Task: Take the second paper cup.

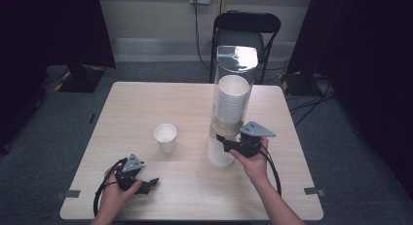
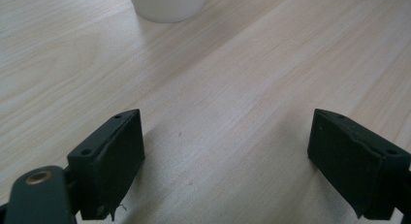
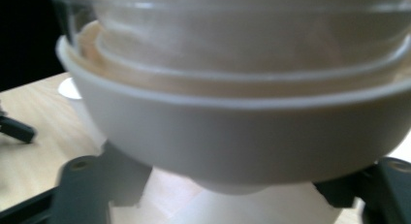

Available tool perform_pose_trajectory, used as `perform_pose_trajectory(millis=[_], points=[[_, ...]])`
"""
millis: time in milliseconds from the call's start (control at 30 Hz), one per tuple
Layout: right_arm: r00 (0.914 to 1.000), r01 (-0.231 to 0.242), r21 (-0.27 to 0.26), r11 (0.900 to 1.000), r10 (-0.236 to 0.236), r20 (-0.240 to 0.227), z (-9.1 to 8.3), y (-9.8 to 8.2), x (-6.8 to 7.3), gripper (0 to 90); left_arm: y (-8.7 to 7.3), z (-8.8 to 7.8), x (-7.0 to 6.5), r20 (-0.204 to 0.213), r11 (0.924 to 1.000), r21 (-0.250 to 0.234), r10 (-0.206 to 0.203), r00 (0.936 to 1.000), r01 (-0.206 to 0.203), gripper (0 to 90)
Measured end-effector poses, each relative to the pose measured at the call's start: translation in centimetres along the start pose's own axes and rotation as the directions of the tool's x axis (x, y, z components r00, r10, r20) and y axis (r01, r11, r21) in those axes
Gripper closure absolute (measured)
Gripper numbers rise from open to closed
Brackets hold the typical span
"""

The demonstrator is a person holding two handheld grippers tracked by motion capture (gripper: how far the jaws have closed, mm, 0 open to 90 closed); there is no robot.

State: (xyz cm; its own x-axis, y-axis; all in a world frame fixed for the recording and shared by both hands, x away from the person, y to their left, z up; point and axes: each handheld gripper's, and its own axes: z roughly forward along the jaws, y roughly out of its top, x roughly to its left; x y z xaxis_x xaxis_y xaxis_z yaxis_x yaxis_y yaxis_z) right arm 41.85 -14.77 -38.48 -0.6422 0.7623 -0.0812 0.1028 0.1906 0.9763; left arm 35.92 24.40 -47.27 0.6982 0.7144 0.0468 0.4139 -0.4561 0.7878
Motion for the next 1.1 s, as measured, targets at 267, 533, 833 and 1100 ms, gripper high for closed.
perform_pose_trajectory(millis=[267, 533, 833, 1100], points=[[0.9998, 0.015, -0.048, 0.999, -0.015, -0.013, 0.0, -1.0, -0.2, 35.5, 0.0, 0.0, 0.0, -0.002, 1.0000, 0.000, 0.001, 1.0000, -0.001, 12.5], [0.9998, 0.016, -0.051, 0.999, -0.016, -0.008, 0.0, -1.2, -0.3, 35.9, 0.0, 0.0, 0.0, -0.002, 1.0000, 0.000, 0.002, 1.0000, -0.002, 12.6], [0.9999, -0.004, -0.059, 0.998, 0.003, -0.016, 0.0, -1.4, -0.3, 36.2, 0.0, 0.0, 0.0, -0.002, 1.0000, 0.000, 0.001, 1.0000, -0.001, 12.5], [0.9998, 0.001, -0.064, 0.998, -0.002, -0.018, 0.1, -1.6, -0.3, 36.5, 0.0, 0.0, 0.0, -0.002, 1.0000, 0.000, 0.001, 1.0000, -0.001, 12.5]])
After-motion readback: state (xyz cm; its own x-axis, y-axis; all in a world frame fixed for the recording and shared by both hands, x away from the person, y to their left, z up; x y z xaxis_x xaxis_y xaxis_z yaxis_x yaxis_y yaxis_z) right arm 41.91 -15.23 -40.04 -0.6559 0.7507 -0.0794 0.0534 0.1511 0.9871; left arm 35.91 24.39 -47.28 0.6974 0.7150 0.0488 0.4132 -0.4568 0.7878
